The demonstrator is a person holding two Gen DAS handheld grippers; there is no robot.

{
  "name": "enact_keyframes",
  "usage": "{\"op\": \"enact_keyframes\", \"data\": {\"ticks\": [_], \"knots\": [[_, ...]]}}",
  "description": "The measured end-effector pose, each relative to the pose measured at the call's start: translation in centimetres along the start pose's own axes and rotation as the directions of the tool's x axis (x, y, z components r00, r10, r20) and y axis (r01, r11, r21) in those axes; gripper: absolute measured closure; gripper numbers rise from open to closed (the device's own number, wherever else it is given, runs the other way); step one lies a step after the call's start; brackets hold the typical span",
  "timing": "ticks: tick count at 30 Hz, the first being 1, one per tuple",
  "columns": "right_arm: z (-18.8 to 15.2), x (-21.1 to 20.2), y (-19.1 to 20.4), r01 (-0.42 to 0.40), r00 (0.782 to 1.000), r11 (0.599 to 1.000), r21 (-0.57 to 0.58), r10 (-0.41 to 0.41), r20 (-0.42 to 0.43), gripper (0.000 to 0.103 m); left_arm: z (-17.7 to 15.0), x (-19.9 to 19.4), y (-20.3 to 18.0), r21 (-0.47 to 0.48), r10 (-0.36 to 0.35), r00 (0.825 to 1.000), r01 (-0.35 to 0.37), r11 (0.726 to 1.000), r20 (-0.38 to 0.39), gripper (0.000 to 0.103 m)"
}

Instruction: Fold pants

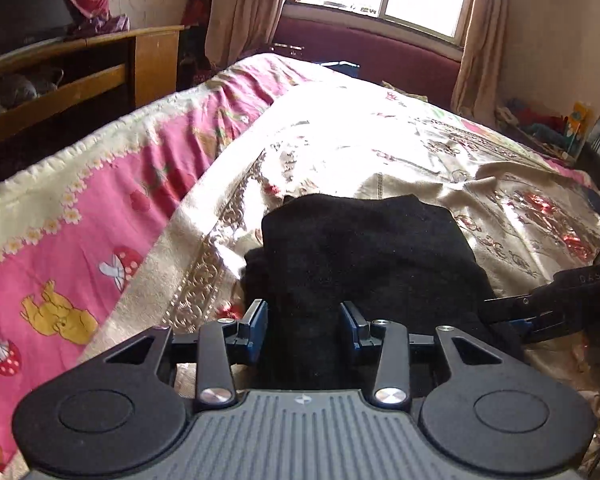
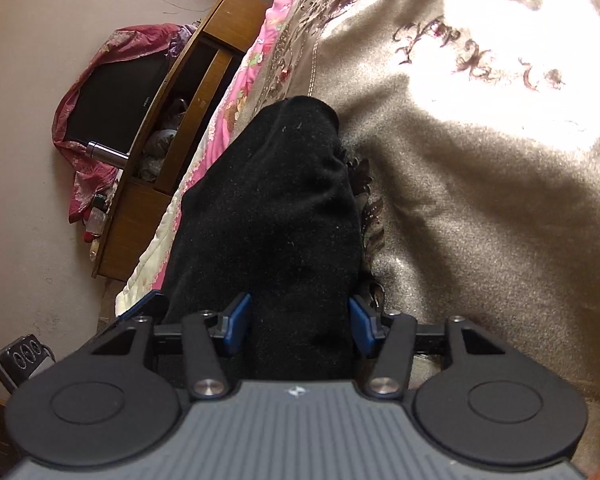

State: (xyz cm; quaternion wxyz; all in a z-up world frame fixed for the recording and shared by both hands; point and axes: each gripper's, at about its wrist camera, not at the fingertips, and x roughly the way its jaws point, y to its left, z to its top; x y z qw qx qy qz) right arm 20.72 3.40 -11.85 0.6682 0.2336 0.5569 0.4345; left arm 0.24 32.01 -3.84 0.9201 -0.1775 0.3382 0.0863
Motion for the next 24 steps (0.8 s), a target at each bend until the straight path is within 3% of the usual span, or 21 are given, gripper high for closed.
{"op": "enact_keyframes", "data": {"ticks": [2,5,7,10,12,13,15,16,17,21,24], "knots": [[0.1,1.0,0.3,-0.016,1.0,1.0,-0.006,0.016,-0.007,0.031,-0.5,1.2,1.0,-0.06,-0.055,0.998,0.053,0.997,-0.021,0.048],[0.2,1.5,1.1,0.002,1.0,0.998,-0.059,-0.003,-0.019,0.031,-0.4,1.3,1.5,-0.051,-0.053,0.998,0.052,0.997,-0.031,0.036],[0.0,1.0,1.2,-0.002,1.0,0.995,-0.1,0.0,-0.025,0.032,-0.4,0.8,2.2,-0.06,-0.075,0.996,0.073,0.996,-0.038,0.035],[0.3,1.7,0.5,-0.013,1.0,0.998,-0.067,0.012,-0.026,0.032,-0.3,1.7,2.4,-0.076,-0.144,0.987,0.139,0.987,-0.074,0.034],[0.5,2.7,0.7,-0.013,1.0,0.998,-0.069,0.012,-0.015,0.032,-0.3,3.4,2.1,-0.101,-0.16,0.983,0.15,0.983,-0.092,0.018],[0.5,3.0,0.8,-0.007,1.0,0.998,-0.07,0.007,-0.004,0.038,-0.2,4.1,1.9,-0.106,-0.155,0.983,0.144,0.984,-0.098,0.018],[0.3,3.0,0.9,0.011,1.0,0.999,-0.04,-0.012,-0.005,0.057,-0.3,4.4,1.3,-0.103,-0.131,0.987,0.121,0.987,-0.094,0.02],[0.2,2.6,0.8,-0.003,1.0,1.0,-0.025,0.003,-0.007,0.068,-0.4,4.0,0.8,-0.08,-0.129,0.988,0.122,0.989,-0.09,0.024],[0.1,1.9,0.7,-0.026,1.0,1.0,-0.008,0.026,-0.009,0.072,-0.5,3.5,0.3,-0.068,-0.148,0.985,0.142,0.987,-0.09,0.033],[-1.2,-3.0,0.6,0.017,1.0,0.999,-0.038,-0.016,0.024,0.074,-0.4,2.3,-3.7,0.001,-0.219,0.97,0.221,0.975,-0.102,0.037],[-2.0,-8.0,-0.7,0.095,0.991,0.995,-0.024,-0.093,0.099,0.074,-0.5,3.4,-8.1,0.038,-0.321,0.942,0.326,0.945,-0.102,0.037]]}}
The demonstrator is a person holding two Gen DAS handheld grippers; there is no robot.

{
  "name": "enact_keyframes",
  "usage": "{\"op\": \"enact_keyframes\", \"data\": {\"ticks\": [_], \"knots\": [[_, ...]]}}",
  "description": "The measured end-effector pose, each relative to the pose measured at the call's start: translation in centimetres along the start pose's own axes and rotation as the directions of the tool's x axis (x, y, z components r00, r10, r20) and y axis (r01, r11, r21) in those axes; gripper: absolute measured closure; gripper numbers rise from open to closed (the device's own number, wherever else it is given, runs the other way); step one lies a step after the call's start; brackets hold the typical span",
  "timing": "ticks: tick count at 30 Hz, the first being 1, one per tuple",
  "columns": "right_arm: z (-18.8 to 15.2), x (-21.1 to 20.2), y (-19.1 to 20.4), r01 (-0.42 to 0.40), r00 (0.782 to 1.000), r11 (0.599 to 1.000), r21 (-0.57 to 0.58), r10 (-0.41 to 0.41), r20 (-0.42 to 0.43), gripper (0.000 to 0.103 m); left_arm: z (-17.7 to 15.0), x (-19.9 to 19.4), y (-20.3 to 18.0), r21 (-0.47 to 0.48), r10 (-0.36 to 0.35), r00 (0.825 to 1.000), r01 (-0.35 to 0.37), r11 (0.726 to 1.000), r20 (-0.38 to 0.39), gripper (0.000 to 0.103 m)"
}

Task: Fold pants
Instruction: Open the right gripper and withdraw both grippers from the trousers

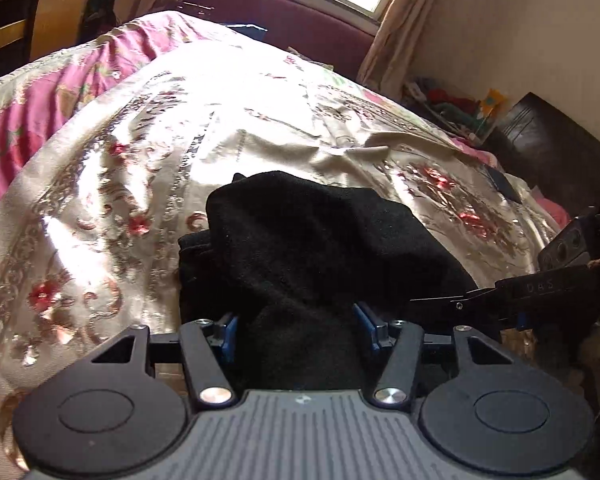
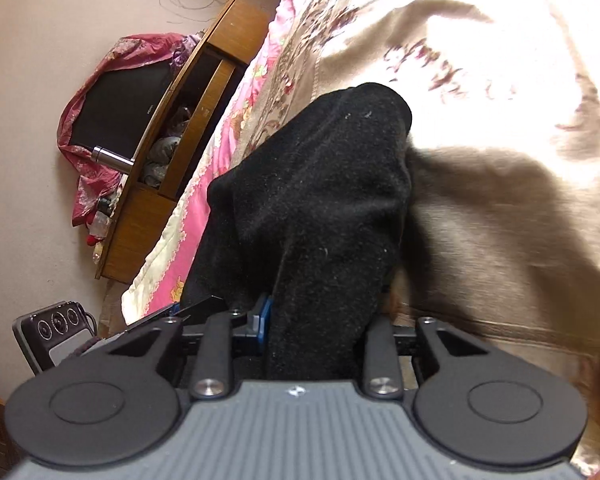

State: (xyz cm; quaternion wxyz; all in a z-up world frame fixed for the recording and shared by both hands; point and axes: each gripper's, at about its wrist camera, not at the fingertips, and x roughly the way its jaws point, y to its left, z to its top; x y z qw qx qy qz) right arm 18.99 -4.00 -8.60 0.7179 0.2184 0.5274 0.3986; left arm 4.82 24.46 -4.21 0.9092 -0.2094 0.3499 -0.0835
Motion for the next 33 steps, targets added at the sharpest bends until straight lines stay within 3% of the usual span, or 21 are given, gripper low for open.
{"op": "enact_keyframes", "data": {"ticks": [6,7,9,12,15,17,21,22,24,28,33], "knots": [[1.6,-7.1,-5.8,0.199,0.97,0.978,0.071,-0.206,0.127,0.07,0.7,9.4,-7.7,0.103,-0.123,0.99,0.129,0.986,-0.068,0.036],[1.9,-7.8,-7.0,0.2,0.969,0.974,0.106,-0.213,0.125,0.064,0.8,10.4,-8.6,0.126,-0.118,0.99,0.127,0.984,-0.075,0.036],[1.6,-9.3,-8.8,0.166,0.971,0.969,0.181,-0.193,0.143,0.062,1.1,11.1,-10.3,0.157,-0.107,0.991,0.12,0.98,-0.086,0.036],[0.2,-11.4,-8.2,0.19,0.958,0.974,0.124,-0.211,0.194,0.06,1.1,9.4,-10.9,0.181,-0.046,0.996,0.06,0.982,-0.077,0.034],[-1.1,-12.2,-5.7,0.343,0.903,0.939,-0.006,-0.329,0.276,0.058,0.9,6.6,-11.2,0.213,0.076,0.997,-0.071,0.975,-0.015,0.034],[-1.6,-12.1,-4.2,0.434,0.859,0.899,-0.059,-0.394,0.327,0.058,0.6,5.3,-12.9,0.274,0.139,0.989,-0.146,0.95,0.046,0.035],[-2.7,-13.4,-2.6,0.539,0.771,0.838,-0.082,-0.452,0.449,0.058,-1.3,4.1,-16.7,0.432,0.151,0.981,-0.191,0.881,0.125,0.034],[-2.9,-13.9,-2.2,0.548,0.761,0.832,-0.089,-0.451,0.467,0.057,-1.7,4.3,-17.1,0.458,0.142,0.982,-0.183,0.87,0.121,0.034],[-3.2,-14.8,-1.0,0.512,0.783,0.847,-0.145,-0.39,0.484,0.057,-2.2,5.5,-17.5,0.495,0.139,0.987,-0.159,0.854,0.078,0.034],[-1.2,-13.2,1.0,0.401,0.858,0.885,-0.238,-0.272,0.435,0.054,-1.9,7.8,-15.6,0.464,0.159,0.987,-0.155,0.872,0.03,0.03],[3.4,-6.2,1.5,0.26,0.934,0.923,-0.285,-0.165,0.318,0.056,-1.3,9.2,-13.1,0.35,0.148,0.989,-0.142,0.926,0.01,0.028]]}}
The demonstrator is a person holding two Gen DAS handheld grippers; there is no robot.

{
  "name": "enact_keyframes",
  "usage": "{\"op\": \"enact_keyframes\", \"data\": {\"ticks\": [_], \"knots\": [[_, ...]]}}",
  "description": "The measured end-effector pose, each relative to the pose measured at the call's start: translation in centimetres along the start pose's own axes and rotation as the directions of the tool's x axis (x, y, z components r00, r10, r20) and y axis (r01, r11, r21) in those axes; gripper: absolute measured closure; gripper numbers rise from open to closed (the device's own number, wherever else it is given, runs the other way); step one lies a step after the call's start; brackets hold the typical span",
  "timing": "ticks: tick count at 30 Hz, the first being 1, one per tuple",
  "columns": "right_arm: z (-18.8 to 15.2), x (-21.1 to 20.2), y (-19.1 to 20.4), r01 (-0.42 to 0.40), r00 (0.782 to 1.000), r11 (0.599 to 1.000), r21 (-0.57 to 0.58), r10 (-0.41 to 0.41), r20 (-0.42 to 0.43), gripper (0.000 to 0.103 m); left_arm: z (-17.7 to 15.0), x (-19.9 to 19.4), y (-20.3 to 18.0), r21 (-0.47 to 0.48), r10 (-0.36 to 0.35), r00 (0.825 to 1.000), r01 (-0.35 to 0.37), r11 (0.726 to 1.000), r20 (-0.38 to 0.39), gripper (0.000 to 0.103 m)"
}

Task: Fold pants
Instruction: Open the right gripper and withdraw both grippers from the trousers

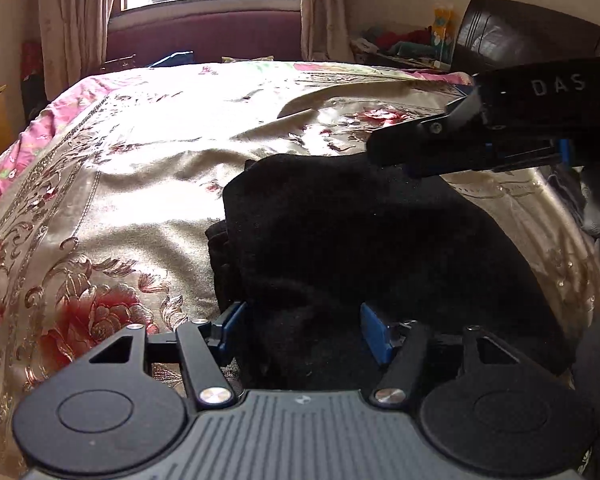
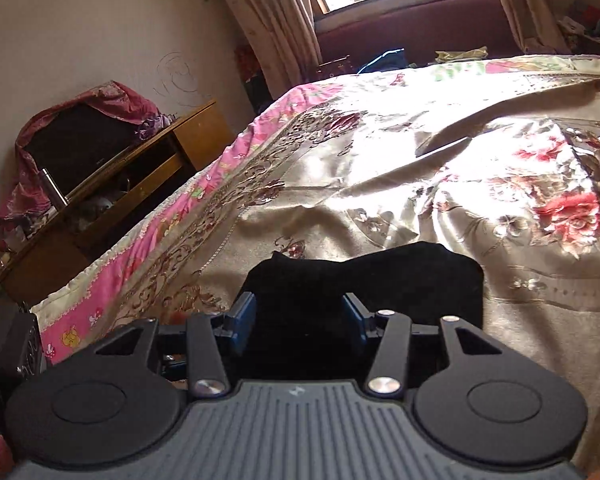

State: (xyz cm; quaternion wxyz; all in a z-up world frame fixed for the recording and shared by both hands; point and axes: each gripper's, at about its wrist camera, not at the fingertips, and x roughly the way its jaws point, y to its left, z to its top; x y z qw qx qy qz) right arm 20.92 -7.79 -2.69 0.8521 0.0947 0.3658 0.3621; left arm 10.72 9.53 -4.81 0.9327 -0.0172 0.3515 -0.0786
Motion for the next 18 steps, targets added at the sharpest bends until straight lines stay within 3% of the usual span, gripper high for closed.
{"op": "enact_keyframes", "data": {"ticks": [3,5,9,12,15,18], "knots": [[-0.5,4.6,-1.0,0.085,0.993,0.996,-0.006,-0.085,-0.076,0.056,0.3,-0.8,-0.2,0.015,0.041,0.999,-0.041,0.999,0.005,0.028],[-1.0,5.1,-1.0,0.117,0.989,0.993,-0.027,-0.119,-0.093,0.06,0.3,-0.8,0.1,-0.018,0.05,0.999,-0.05,0.999,-0.012,0.028],[-1.7,-0.3,0.4,0.094,0.995,0.995,-0.015,-0.094,-0.024,0.058,0.2,-1.3,-0.2,-0.093,0.072,0.997,-0.073,0.993,-0.013,0.027],[-3.7,-4.0,1.0,0.151,0.988,0.988,-0.037,-0.151,-0.008,0.056,0.2,-1.8,-1.3,-0.08,0.115,0.993,-0.116,0.99,-0.013,0.027],[-7.1,-4.8,0.0,0.194,0.977,0.981,0.028,-0.191,-0.094,0.052,-0.1,-2.0,-2.0,-0.08,0.14,0.99,-0.141,0.987,-0.018,0.027],[-9.1,-5.4,0.6,0.212,0.973,0.977,0.016,-0.21,-0.099,0.053,-0.3,-2.1,-2.4,-0.091,0.154,0.987,-0.157,0.983,-0.036,0.027]]}}
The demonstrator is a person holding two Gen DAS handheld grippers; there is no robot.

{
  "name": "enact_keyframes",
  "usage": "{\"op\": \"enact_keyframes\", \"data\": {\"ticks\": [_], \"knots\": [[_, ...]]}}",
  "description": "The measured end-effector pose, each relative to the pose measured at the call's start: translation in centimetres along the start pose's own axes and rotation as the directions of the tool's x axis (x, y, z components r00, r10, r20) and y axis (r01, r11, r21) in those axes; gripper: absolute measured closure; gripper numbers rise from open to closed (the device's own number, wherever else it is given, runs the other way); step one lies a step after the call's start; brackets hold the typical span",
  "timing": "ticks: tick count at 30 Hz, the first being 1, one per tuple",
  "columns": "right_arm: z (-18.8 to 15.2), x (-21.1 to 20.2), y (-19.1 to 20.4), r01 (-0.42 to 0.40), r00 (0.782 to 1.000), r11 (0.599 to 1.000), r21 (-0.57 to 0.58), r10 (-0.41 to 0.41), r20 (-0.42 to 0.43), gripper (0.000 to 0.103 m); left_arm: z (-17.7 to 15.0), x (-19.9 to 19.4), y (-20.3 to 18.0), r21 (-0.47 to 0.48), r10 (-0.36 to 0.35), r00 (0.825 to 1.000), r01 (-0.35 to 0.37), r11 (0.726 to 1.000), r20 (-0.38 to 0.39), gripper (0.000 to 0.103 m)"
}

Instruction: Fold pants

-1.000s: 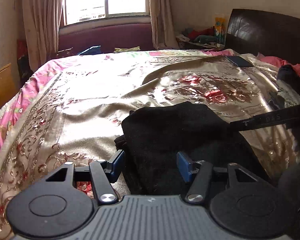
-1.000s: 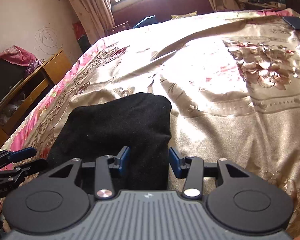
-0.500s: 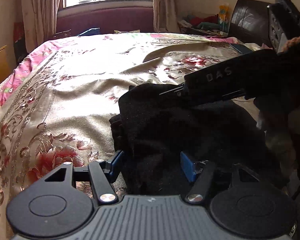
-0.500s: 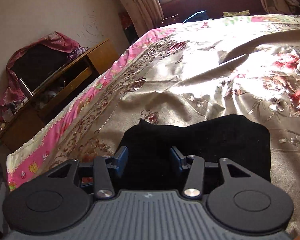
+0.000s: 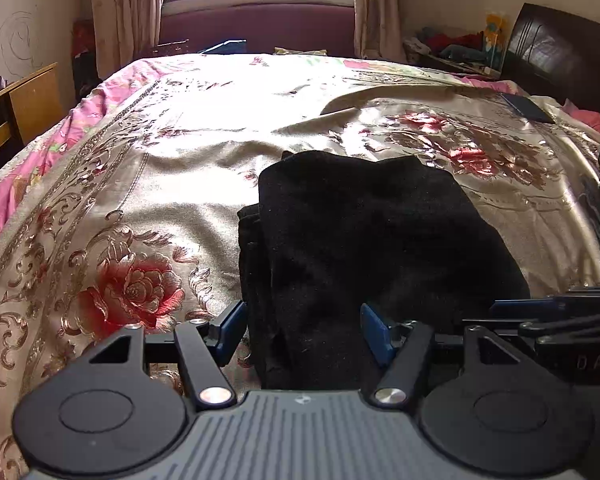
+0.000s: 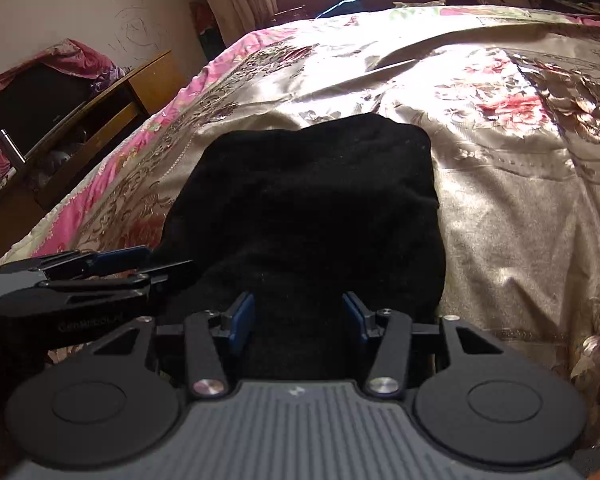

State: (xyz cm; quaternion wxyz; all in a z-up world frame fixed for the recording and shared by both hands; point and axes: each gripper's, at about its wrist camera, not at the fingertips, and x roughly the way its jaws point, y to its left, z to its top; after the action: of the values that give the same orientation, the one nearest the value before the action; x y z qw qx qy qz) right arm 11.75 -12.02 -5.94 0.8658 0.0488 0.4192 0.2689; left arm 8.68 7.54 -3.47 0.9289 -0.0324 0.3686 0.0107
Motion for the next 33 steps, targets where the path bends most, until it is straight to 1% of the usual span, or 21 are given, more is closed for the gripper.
{"op": "enact_keyframes", "data": {"ticks": [2,4,9,14,18,24,33], "knots": [[-0.2,-0.9,0.7,-0.015,1.0,1.0,0.0,0.015,0.009,0.051,-0.2,-0.4,-0.4,0.008,0.024,1.0,-0.024,1.0,0.011,0.026],[-0.2,-1.6,1.2,-0.033,0.999,0.999,-0.007,0.033,0.011,0.052,-0.3,-1.0,-0.7,0.007,0.043,0.999,-0.043,0.999,0.021,0.024],[-0.7,-2.8,1.6,-0.027,0.999,1.0,-0.003,0.027,0.046,0.052,-0.7,-2.1,-0.9,-0.031,0.093,0.995,-0.092,0.995,0.032,0.009],[-1.3,-3.2,1.4,-0.024,0.999,0.999,0.022,0.023,0.049,0.051,-1.4,-2.9,-1.0,-0.059,0.124,0.991,-0.122,0.991,0.04,0.0],[-1.8,-3.5,1.6,-0.023,0.998,1.0,0.014,0.023,0.064,0.051,-1.9,-3.3,-1.4,-0.058,0.179,0.983,-0.176,0.983,0.052,0.0],[-2.0,-3.7,1.9,-0.029,0.996,1.0,0.002,0.029,0.081,0.051,-2.2,-4.0,-1.5,-0.078,0.187,0.98,-0.181,0.98,0.072,0.0],[-2.3,-3.6,1.6,-0.026,0.996,0.999,0.022,0.024,0.084,0.051,-2.9,-4.3,-1.9,-0.086,0.191,0.979,-0.185,0.979,0.065,0.0]]}}
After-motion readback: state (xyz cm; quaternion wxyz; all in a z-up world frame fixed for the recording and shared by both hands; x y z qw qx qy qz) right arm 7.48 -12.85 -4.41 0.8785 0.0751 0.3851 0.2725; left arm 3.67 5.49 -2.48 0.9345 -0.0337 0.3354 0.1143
